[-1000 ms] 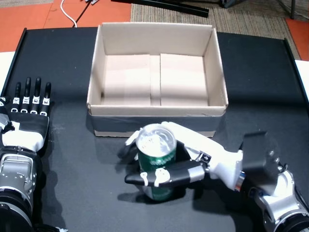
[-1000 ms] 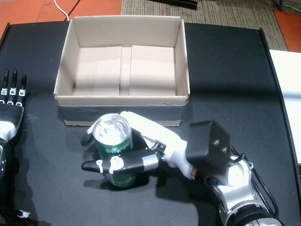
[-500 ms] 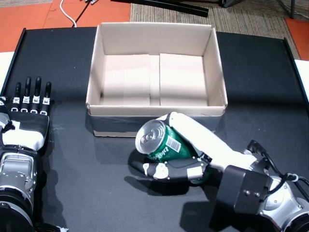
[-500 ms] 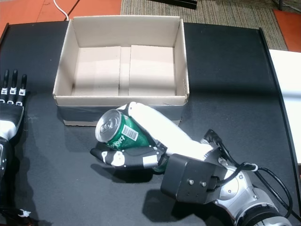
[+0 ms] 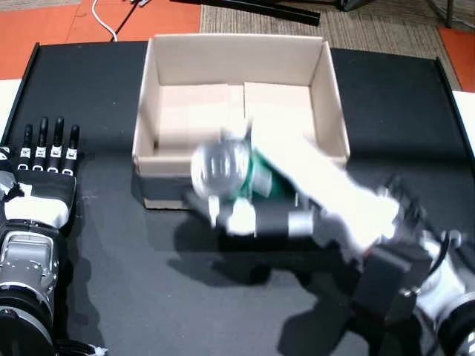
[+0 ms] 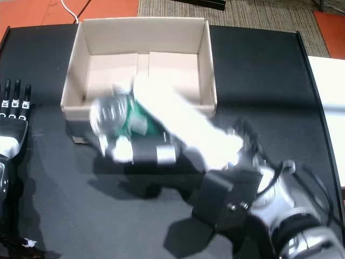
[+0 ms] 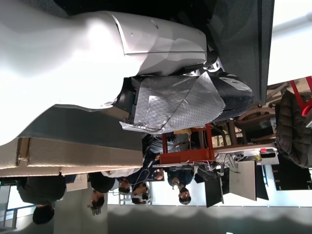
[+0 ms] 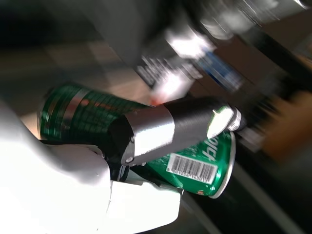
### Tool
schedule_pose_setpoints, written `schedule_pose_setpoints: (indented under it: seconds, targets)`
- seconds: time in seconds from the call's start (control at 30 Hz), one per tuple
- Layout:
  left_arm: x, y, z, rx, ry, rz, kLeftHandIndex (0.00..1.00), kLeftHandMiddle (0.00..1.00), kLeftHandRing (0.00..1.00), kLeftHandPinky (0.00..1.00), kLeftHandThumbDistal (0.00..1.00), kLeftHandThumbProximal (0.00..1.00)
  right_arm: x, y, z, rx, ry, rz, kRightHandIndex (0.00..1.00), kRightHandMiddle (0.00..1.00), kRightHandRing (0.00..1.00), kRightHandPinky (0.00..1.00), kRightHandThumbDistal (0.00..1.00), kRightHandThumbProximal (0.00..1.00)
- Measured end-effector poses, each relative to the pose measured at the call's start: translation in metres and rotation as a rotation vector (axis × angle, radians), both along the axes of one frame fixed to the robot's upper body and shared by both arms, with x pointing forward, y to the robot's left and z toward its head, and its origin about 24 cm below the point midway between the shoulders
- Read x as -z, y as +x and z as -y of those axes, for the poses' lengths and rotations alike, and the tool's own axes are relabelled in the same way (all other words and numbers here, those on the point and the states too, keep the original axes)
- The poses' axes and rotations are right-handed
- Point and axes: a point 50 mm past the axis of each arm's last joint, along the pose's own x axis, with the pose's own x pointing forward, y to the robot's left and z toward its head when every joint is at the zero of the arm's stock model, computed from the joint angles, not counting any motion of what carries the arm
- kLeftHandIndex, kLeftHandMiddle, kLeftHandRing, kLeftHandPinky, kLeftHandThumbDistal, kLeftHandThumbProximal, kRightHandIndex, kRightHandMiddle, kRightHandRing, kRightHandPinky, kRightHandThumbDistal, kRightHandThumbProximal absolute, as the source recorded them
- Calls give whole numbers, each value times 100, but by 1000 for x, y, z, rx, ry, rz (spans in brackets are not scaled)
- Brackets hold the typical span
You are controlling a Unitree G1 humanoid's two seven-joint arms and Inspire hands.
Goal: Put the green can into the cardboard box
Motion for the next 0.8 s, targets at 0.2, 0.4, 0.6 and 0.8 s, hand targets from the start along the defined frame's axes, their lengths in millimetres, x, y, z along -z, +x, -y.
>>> schedule_pose_setpoints:
  seconds: [0.2, 0.4, 0.6, 0.8]
  targets:
    - [-1, 1, 2, 3, -3, 2, 66, 68, 78, 89, 0, 100, -41, -5, -6, -70, 113, 232, 0, 4, 24, 19, 42, 59]
    - [-1, 1, 2, 2, -3, 1, 63, 66, 77, 87, 0, 98, -55, -6, -1, -32, 268, 296, 0, 0, 16, 18, 29, 66]
    - [-1, 2, 2, 2, -5, -4, 68, 68, 79, 88, 0, 100, -66, -5, 0, 35, 383, 373, 0, 0, 8, 8, 32, 64]
    - [-2, 2, 2, 2, -6, -4, 70, 70, 81, 90, 0, 100, -54, 6, 1, 266, 371, 471, 0, 0, 0, 1, 37, 58]
